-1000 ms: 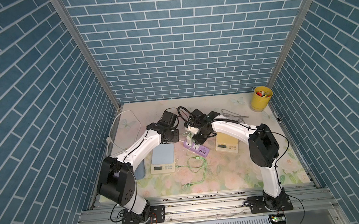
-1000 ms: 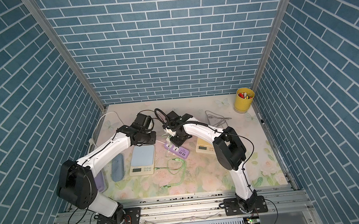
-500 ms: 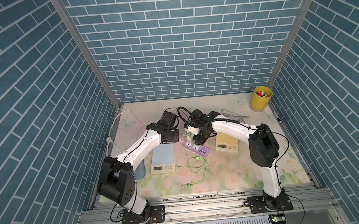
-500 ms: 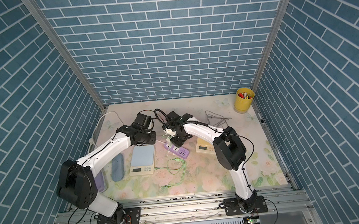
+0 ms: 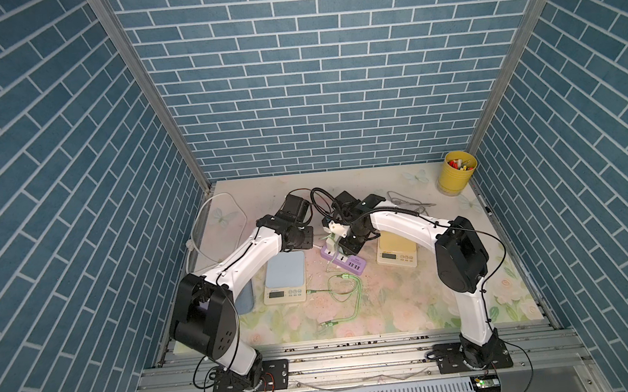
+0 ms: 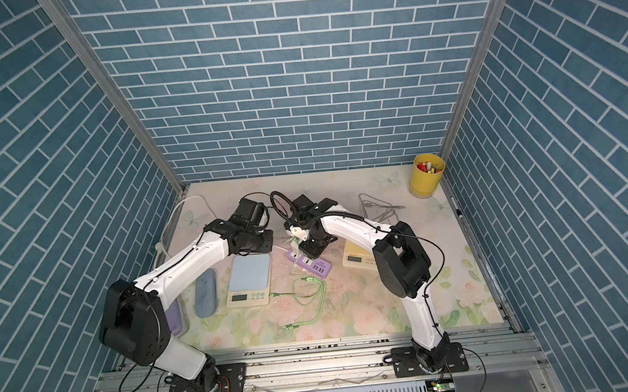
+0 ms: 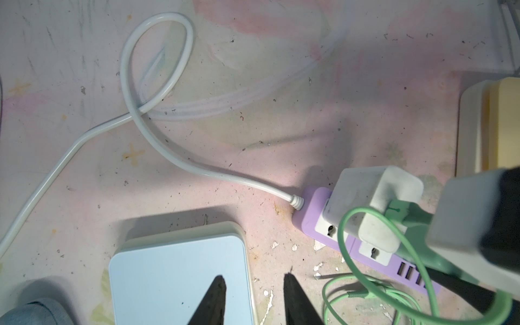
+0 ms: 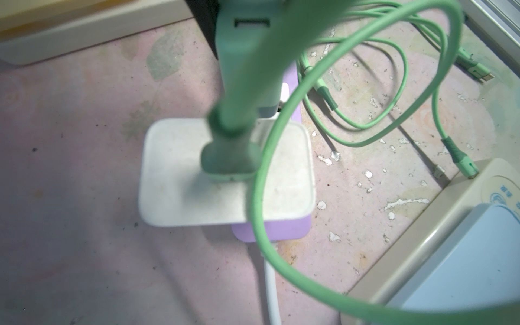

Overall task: Charge the electronic scale
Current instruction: Insert the plug into the socket.

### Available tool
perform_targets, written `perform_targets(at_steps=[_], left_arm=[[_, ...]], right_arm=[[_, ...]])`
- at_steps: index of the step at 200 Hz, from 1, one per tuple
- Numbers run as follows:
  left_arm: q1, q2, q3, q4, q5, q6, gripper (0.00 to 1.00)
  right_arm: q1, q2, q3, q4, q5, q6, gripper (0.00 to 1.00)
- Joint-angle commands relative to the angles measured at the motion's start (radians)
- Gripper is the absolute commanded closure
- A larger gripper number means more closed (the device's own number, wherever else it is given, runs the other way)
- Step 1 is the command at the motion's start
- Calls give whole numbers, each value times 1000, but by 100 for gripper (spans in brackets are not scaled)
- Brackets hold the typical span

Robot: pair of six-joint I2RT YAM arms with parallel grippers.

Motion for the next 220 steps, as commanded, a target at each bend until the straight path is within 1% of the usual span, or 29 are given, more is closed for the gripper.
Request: perform_targets(at_steps=[1, 46, 52, 88, 91, 96, 122, 130, 147, 168, 191, 215, 220], left_arm=[[6, 11, -7, -17, 2, 11, 62], [5, 6, -8, -22, -3, 10, 62], [6, 4, -8, -23, -5, 11, 62], [7, -5, -8, -31, -15, 13, 62], [7, -5, -7, -30, -15, 13, 62], [8, -6, -8, -30, -16, 13, 62], [9, -9, -3, -30, -16, 11, 62], [10, -9, 0, -32, -17, 12, 62], [10, -10, 5, -34, -17, 13, 62], [10, -15, 17, -47, -24, 22, 62], [11, -30, 29, -65, -35, 34, 62], [11, -53, 32, -71, -39, 57, 62], [12, -59, 33, -74, -38, 64, 61]], right_arm=[[3, 58, 10, -129, 18, -57, 100], [3, 135, 42, -82, -1, -30, 100], [3, 168, 45, -74, 3, -25, 100], [3, 150, -12, 9, 23, -14, 100], [3, 118, -22, 18, 23, -13, 100], [3, 101, -33, 33, 52, -10, 96], [4, -4, -81, 117, 87, 7, 66], [4, -35, -87, 136, 96, 10, 61], [4, -85, -82, 154, 101, 11, 53], [3, -116, -60, 148, 86, 12, 47], [3, -127, -47, 130, 53, 14, 46], [0, -162, -77, 144, 35, 33, 46], [-1, -176, -88, 153, -1, 39, 46]])
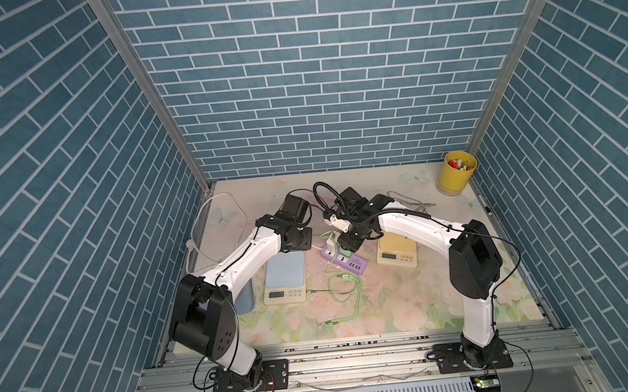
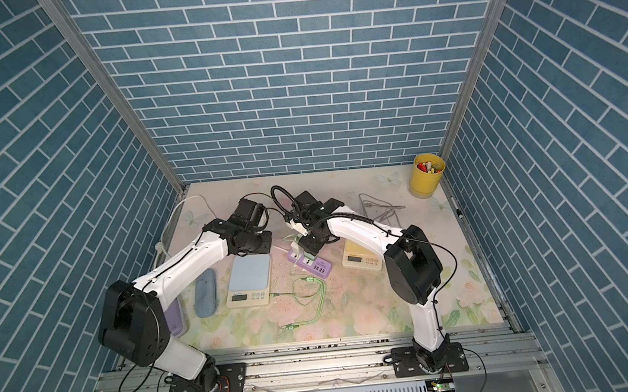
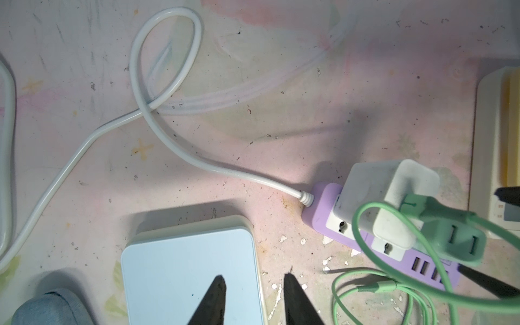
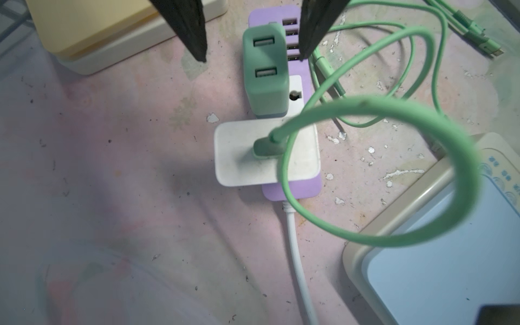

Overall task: Charge the electronic scale
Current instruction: Insert the plug into the socket.

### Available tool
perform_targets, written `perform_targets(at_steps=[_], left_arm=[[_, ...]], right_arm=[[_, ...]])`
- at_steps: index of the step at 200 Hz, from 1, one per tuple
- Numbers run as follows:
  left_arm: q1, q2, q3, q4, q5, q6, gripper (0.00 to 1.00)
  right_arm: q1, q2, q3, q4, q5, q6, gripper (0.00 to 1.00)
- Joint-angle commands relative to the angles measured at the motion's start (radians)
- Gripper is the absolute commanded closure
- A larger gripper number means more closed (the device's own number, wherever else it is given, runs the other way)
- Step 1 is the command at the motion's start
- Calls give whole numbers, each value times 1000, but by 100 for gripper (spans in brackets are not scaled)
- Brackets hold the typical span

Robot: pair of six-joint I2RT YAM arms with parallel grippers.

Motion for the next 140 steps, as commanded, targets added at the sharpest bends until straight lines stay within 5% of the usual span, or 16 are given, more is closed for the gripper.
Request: perform_targets(at_steps=[1, 73, 140], left_arm=[[7, -48, 30, -34, -16, 40, 62], [1, -121, 45, 23, 163, 156, 61], [-98, -41, 99, 60, 289, 154, 63]], right_arm=[[-4, -66, -19, 18, -62, 24, 46], [-95, -282, -335, 352, -234, 196, 45], [-104, -170, -400, 526, -243, 227, 50]])
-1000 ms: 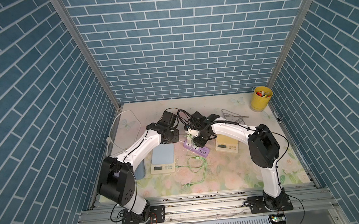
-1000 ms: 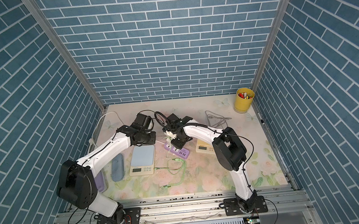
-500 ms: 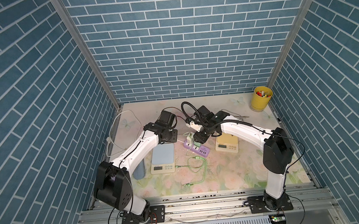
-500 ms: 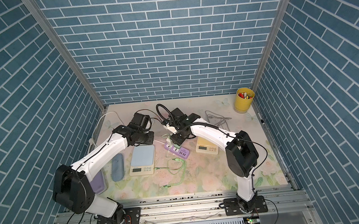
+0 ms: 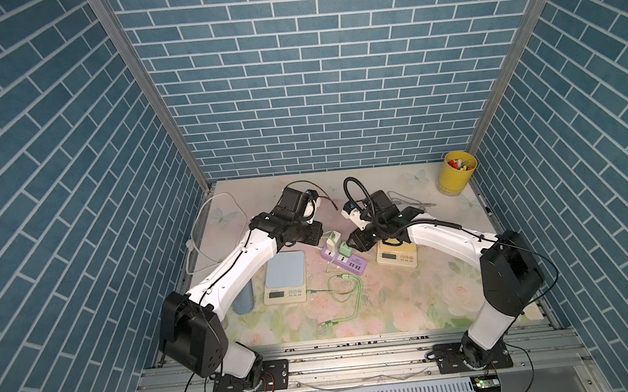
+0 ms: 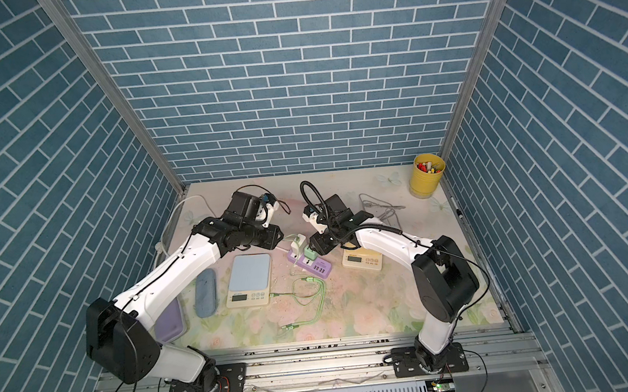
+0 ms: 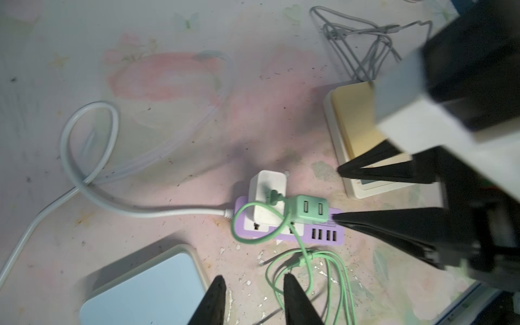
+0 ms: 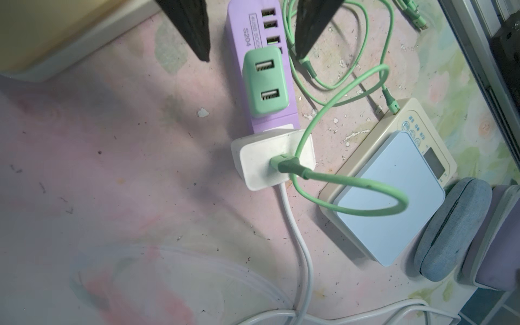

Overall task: Charge the electronic scale
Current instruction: Insert the plug into the socket.

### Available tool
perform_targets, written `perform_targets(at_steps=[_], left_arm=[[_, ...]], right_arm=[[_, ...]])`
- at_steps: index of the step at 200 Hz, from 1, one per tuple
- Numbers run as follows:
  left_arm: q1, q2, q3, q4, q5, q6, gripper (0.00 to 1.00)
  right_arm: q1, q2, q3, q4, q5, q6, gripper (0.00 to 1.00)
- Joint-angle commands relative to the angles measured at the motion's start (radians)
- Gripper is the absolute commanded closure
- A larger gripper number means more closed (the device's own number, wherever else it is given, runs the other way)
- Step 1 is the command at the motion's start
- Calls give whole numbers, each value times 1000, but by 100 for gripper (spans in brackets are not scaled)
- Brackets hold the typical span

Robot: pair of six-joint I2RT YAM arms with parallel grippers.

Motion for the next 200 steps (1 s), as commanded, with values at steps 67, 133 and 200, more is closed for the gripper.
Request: perform_targets(at_steps=[67, 133, 200], left_arm=[[-24, 35, 13, 5, -4, 7, 63], [-22, 52, 21, -13, -38, 1, 63], [-13, 55, 24, -27, -69, -6, 62]], right_arm=[[5, 107, 25, 49, -55, -1, 55], [24, 124, 17, 12, -45, -42, 86], [80, 173, 35, -56, 24, -79, 100]])
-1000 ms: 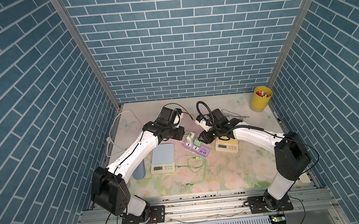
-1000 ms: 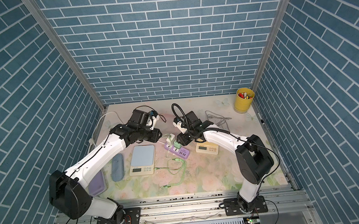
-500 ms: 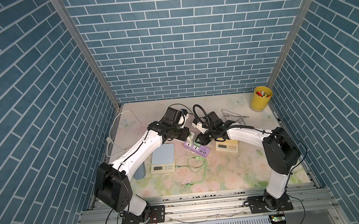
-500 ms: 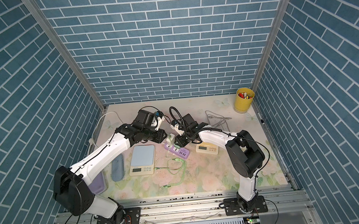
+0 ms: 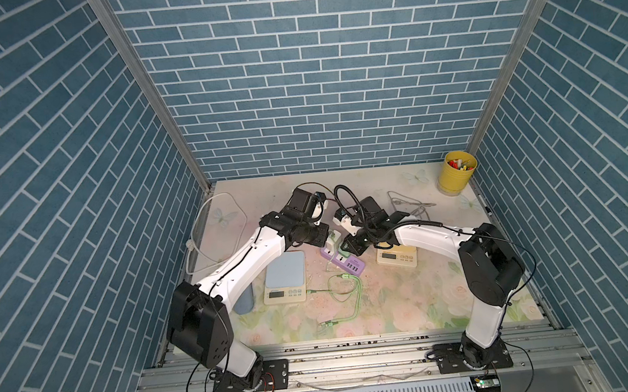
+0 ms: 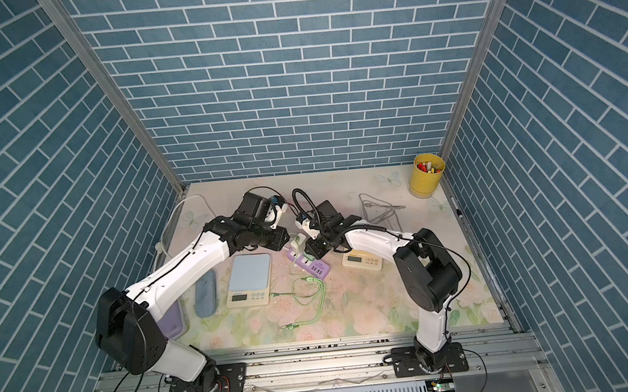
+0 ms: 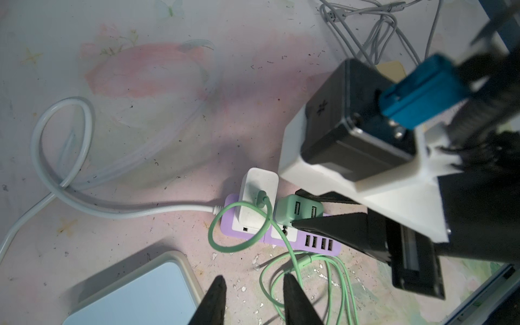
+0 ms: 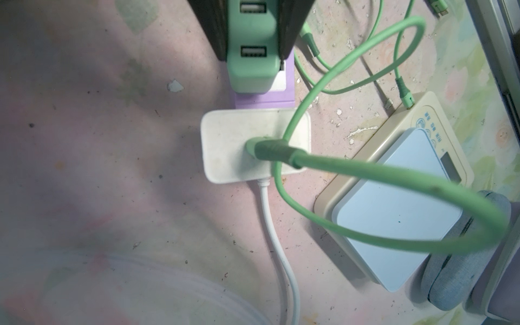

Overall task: Charge the electronic scale
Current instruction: Insert the plug into the socket.

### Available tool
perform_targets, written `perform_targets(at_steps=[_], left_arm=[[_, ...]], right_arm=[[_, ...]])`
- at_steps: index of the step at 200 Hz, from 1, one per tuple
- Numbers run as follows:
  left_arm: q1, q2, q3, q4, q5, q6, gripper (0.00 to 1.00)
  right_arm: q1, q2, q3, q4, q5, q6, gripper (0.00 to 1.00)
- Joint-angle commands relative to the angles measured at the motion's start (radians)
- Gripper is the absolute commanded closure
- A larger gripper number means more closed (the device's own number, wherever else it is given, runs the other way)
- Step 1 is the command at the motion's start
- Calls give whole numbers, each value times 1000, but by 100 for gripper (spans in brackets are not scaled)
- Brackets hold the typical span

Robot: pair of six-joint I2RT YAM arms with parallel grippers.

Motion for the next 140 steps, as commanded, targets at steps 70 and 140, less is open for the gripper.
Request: perform_targets(at_steps=[70, 140], left_arm=[[19, 5, 8, -25, -28, -10, 63], [54, -27, -24, -22, -49, -28, 63]], right_arm=[[129, 206, 16, -177, 193, 3, 100], [161, 317, 32, -286, 359, 39, 100]])
